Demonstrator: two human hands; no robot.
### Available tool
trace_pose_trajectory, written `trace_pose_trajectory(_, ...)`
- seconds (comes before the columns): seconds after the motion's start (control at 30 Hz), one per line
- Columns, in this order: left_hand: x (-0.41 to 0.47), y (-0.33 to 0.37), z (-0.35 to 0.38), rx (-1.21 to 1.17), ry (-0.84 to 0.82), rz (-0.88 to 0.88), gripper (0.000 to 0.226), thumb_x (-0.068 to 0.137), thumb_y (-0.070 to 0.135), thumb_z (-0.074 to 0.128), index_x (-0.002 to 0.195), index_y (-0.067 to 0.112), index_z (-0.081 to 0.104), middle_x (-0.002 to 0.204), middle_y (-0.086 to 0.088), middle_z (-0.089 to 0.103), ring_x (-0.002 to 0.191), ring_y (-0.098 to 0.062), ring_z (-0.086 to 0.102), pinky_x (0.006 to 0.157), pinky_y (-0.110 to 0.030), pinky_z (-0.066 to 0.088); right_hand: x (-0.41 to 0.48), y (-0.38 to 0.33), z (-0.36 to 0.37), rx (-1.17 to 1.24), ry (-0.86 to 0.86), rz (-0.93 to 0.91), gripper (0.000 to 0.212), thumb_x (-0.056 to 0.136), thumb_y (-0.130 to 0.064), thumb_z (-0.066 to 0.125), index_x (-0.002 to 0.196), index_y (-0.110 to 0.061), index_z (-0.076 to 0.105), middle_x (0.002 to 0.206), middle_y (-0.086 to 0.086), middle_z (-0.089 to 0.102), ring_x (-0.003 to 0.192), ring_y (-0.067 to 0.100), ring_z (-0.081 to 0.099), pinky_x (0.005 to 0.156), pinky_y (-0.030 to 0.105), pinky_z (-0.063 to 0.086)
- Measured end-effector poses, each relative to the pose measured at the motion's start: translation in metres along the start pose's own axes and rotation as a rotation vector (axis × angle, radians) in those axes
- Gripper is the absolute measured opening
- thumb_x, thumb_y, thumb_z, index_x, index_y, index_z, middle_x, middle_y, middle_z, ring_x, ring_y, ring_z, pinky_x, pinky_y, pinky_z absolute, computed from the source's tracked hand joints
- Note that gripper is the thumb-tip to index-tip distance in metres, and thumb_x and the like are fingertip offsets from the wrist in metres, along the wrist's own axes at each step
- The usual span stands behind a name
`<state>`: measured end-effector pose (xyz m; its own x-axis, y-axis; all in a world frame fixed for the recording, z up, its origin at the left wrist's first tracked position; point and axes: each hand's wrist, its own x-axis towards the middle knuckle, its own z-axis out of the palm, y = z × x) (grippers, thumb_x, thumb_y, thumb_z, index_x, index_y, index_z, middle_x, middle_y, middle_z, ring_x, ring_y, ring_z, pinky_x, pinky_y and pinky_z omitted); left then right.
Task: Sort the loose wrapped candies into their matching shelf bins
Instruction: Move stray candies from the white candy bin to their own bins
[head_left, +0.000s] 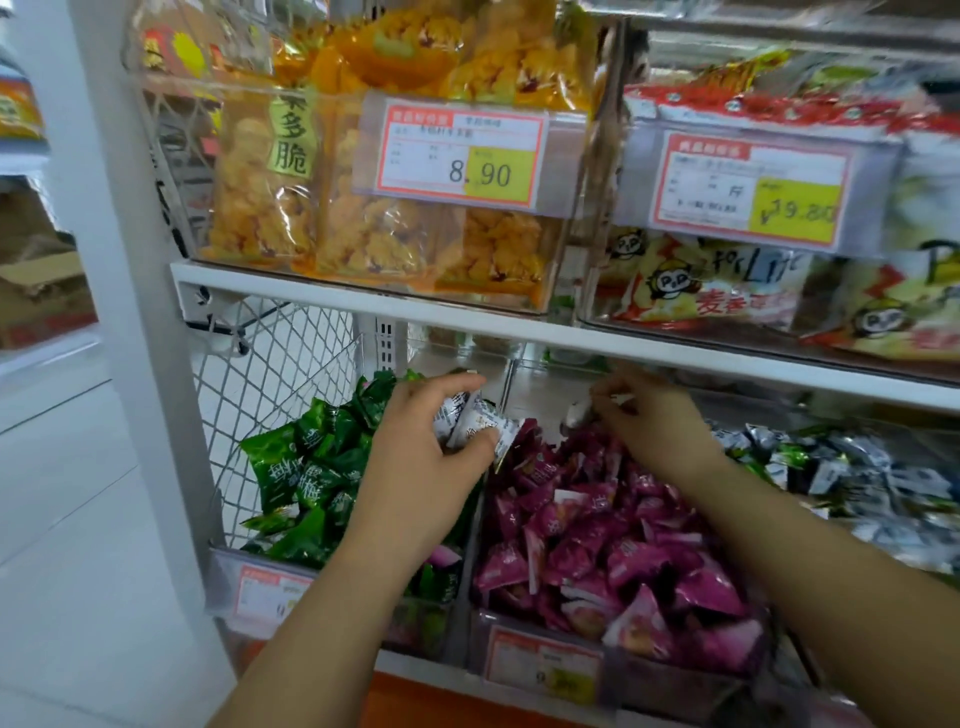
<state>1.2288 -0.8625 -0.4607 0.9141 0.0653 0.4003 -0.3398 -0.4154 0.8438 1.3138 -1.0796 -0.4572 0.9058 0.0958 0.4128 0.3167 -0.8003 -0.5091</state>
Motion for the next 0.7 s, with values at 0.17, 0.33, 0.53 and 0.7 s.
trace_pose_trajectory(0.17, -0.02, 0.036, 0.036, 0.029, -0.157, 0.071, 0.035, 0.088, 0.028, 0.065, 0.114, 0.046, 0.049, 0.128, 0.012, 0.039, 0.105, 0.0, 0.038, 0.088, -0.009, 0.03, -0.075, 0.003, -0.043, 0.057, 0.104, 0.03, 0.011, 0.091, -0.012, 0.059, 0.084, -0.021, 0.061, 0.089, 0.004, 0.069, 0.07, 0.013, 0.064, 0.057, 0.02, 0.044)
trace_pose_trajectory(0.33, -0.034, 0.071, 0.102, -0.037, -0.288, 0.109, 0.036, 0.088, 0.028, 0.065, 0.12, 0.039, 0.054, 0.131, 0.007, 0.044, 0.11, -0.004, 0.043, 0.091, -0.018, 0.03, -0.126, 0.023, -0.089, 0.086, 0.188, 0.111, 0.025, 0.091, -0.013, 0.059, 0.076, -0.031, 0.052, 0.067, 0.002, 0.064, 0.051, 0.011, 0.056, 0.043, 0.02, 0.039)
trace_pose_trajectory(0.53, -0.034, 0.107, 0.177, 0.062, -0.486, 0.192, 0.038, 0.093, 0.028, 0.058, 0.129, 0.032, 0.049, 0.138, 0.006, 0.036, 0.101, -0.004, 0.042, 0.079, -0.012, 0.032, -0.143, 0.082, -0.152, -0.001, 0.396, 0.303, 0.01, 0.09, -0.016, 0.062, 0.081, -0.019, 0.057, 0.07, -0.004, 0.061, 0.057, 0.007, 0.055, 0.046, 0.012, 0.037)
trace_pose_trajectory(0.7, -0.024, 0.118, 0.217, 0.178, -0.549, 0.222, 0.039, 0.095, 0.03, 0.055, 0.133, 0.03, 0.045, 0.138, 0.005, 0.033, 0.089, -0.011, 0.043, 0.082, -0.024, 0.034, -0.145, 0.124, -0.17, -0.089, 0.472, 0.396, 0.011, 0.091, -0.016, 0.061, 0.081, -0.015, 0.056, 0.073, 0.004, 0.062, 0.059, 0.007, 0.053, 0.05, 0.018, 0.037)
